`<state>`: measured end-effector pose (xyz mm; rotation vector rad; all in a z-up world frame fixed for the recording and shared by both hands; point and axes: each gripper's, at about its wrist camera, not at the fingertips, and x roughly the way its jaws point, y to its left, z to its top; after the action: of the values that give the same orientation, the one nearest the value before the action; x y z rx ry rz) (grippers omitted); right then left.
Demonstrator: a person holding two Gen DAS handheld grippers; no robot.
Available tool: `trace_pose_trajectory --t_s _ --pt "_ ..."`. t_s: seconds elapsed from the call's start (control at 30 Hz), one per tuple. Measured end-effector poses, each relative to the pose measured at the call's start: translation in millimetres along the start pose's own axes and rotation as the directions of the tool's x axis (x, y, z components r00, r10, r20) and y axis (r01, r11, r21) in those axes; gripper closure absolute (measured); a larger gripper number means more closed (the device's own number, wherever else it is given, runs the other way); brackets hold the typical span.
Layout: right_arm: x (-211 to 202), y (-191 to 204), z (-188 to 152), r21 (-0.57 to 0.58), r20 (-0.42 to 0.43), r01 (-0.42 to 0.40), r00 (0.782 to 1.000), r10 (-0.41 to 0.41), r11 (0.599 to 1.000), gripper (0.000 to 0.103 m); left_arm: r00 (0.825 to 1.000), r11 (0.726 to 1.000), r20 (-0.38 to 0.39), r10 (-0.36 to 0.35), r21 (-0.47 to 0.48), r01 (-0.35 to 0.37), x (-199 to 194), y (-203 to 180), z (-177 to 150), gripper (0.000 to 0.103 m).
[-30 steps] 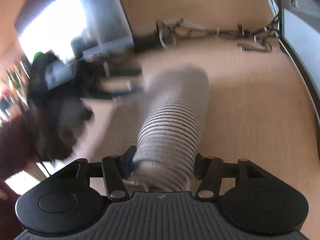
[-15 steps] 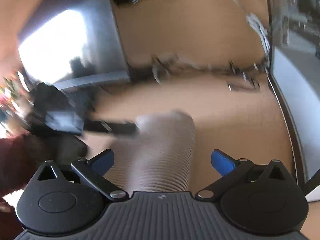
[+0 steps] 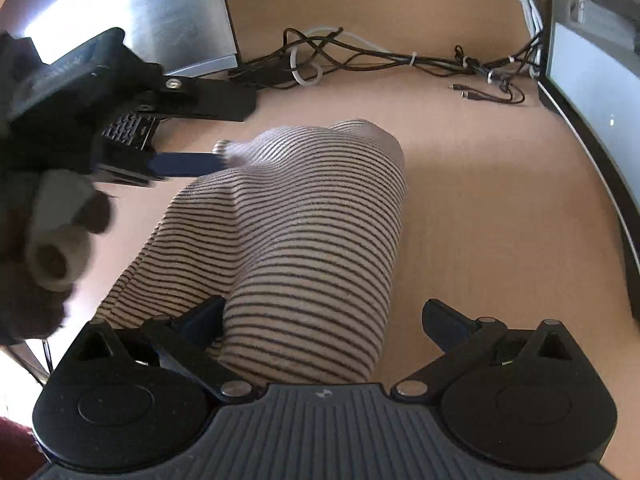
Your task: Fold clothes
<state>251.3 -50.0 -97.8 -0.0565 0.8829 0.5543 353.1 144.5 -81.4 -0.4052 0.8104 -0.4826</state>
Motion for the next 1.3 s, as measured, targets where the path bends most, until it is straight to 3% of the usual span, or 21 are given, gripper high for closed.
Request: trace_pose_trajectory --t_s 0.07,0.23,0.33,0.5,0.63,0.7,0.73,0.83,0.87,0.97,1.03,1.13,1.2,1.3 --pt "-3.2 0.5 1.9 -0.017 0.001 -0.003 1.000 0.003 1.000 0.000 0.998 0.998 -0.010 0.058 0.009 -0.058 -4.9 1.5 -11.4 0.000" --pt "-11.3 1.7 6.7 -0.060 0.004 -0.011 1.000 0.011 0.998 0.000 0.982 0.971 -0.046 0.185 0.162 -0.176 1.4 -2.0 -39.2 0.000" --pt "-16.1 2.5 9.6 -0.086 0.005 -0.016 1.000 0.016 0.996 0.000 0.983 0.971 -0.045 0.175 0.175 -0.165 -1.8 1.4 -42.3 0.000" --pt "-32.8 -38.8 42.1 0.111 0.051 -0.188 0.982 0.183 0.976 0.000 0.986 0.980 -0.080 0.146 0.147 -0.134 -3.0 12.2 -44.5 0.000" --pt "-0.9 -67.1 70.5 0.215 0.072 -0.237 0.971 0.227 0.947 0.000 0.987 0.983 -0.096 0.128 0.145 -0.114 -6.3 17.7 -46.8 0.000" --pt "29.3 -74.9 84.4 0.241 0.035 -0.233 0.972 0.232 0.942 0.009 0.987 0.981 -0.103 0.126 0.163 -0.108 -7.2 17.2 -46.7 0.000" --pt "44.6 -78.7 88.6 0.275 0.002 -0.256 0.964 0.266 0.927 0.016 0.986 0.978 -0.105 0.128 0.179 -0.108 -7.4 16.5 -46.0 0.000" --pt "87.7 -81.4 96.0 0.364 -0.101 -0.315 0.922 0.374 0.876 0.019 0.985 0.967 -0.105 0.137 0.231 -0.110 -5.7 12.2 -45.1 0.000" --pt "93.6 -77.3 97.0 0.357 -0.109 -0.332 0.913 0.392 0.873 0.026 0.984 0.964 -0.106 0.142 0.240 -0.113 -4.7 11.2 -44.7 0.000" --pt "78.4 -55.7 102.7 0.220 -0.084 -0.347 0.924 0.372 0.912 0.046 0.986 0.968 -0.108 0.129 0.229 -0.102 -5.0 14.3 -45.1 0.000" --pt "51.2 -37.9 102.3 0.076 -0.018 -0.345 0.938 0.347 0.935 0.053 0.987 0.970 -0.105 0.120 0.226 -0.094 -5.1 14.7 -45.4 0.000" --pt "10.8 -19.7 92.1 -0.082 0.081 -0.316 0.943 0.322 0.945 0.056 0.991 0.951 -0.075 0.113 0.297 -0.086 -4.0 5.1 -44.4 0.000" --pt "1.8 -19.8 87.6 -0.124 0.107 -0.238 0.962 0.251 0.963 0.056 0.991 0.942 -0.076 0.108 0.326 -0.078 2.5 0.3 -40.4 0.000" --pt "24.2 -33.0 87.1 -0.107 0.086 -0.100 0.990 0.110 0.989 0.056 0.990 0.937 -0.073 0.120 0.339 -0.088 14.4 -3.5 -36.1 0.000"
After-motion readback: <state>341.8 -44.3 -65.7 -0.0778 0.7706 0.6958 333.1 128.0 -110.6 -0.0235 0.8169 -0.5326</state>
